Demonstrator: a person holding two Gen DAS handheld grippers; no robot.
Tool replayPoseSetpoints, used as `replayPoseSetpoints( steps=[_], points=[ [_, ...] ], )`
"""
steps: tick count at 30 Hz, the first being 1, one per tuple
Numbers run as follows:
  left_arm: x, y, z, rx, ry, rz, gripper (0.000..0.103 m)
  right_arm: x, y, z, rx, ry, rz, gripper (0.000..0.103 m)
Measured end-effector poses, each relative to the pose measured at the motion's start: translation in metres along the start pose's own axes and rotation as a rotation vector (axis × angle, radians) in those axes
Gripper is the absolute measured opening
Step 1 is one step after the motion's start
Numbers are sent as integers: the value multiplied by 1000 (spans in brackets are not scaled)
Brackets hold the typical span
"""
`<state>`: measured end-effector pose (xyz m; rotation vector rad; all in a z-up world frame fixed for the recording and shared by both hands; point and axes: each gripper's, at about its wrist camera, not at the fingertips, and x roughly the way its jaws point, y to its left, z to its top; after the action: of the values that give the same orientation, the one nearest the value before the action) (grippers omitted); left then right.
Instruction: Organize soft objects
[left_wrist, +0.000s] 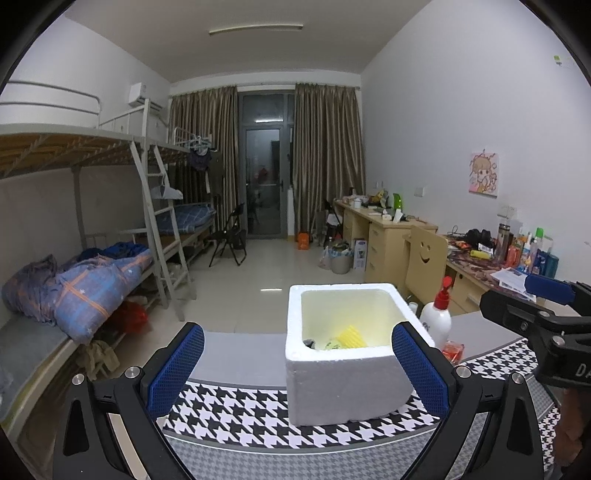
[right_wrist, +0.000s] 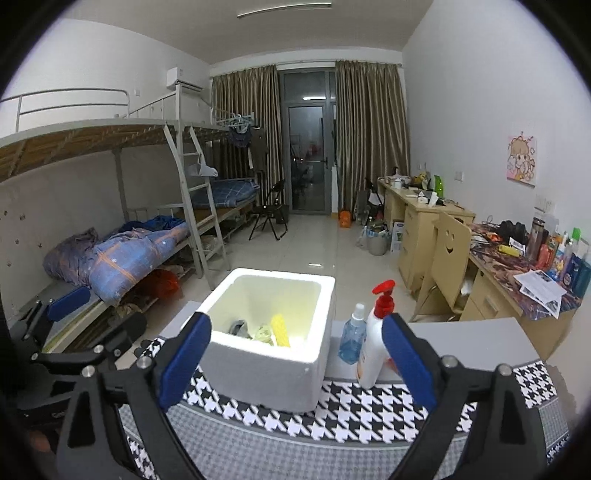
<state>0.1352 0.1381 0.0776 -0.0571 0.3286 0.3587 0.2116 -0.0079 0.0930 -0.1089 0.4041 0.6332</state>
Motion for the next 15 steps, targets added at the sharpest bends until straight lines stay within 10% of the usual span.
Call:
replayPoseSetpoints(
  steps=[15],
  points=[
    [-59, -13, -4, 30, -47, -16, 102, -75, 14, -14, -61, -72, -46, 96]
  ],
)
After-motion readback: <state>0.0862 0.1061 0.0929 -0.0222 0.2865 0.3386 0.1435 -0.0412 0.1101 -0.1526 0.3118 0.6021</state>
